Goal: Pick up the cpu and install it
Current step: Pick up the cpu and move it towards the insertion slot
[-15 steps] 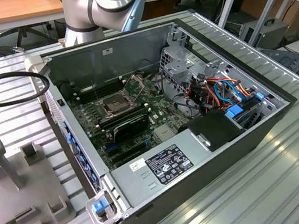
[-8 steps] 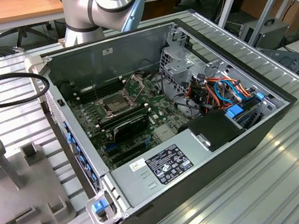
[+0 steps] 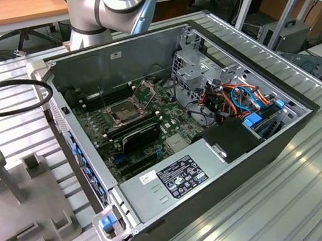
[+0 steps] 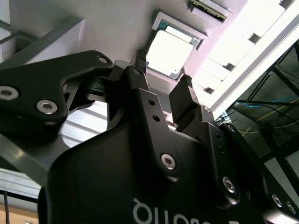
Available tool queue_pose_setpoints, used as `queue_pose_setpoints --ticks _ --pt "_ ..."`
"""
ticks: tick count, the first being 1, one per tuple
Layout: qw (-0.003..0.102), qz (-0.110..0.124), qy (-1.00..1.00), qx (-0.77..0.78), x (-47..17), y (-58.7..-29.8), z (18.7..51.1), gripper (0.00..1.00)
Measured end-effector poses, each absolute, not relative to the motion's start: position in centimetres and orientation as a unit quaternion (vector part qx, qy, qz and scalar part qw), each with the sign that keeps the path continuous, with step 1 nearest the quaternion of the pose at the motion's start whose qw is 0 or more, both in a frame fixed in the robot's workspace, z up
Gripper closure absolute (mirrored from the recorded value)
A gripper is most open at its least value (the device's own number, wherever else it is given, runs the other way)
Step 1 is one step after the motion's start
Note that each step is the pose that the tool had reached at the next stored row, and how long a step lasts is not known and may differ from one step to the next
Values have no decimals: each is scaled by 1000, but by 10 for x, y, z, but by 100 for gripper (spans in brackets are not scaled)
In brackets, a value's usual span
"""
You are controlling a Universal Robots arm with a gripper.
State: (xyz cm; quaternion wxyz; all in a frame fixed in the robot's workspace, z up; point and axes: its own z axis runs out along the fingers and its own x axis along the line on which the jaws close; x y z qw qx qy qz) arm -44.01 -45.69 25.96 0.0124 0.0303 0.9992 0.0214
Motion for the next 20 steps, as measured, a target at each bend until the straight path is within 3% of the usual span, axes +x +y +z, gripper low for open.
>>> queue_pose_setpoints --ticks 20 --pt "12 21 999 30 -443 -457 252 52"
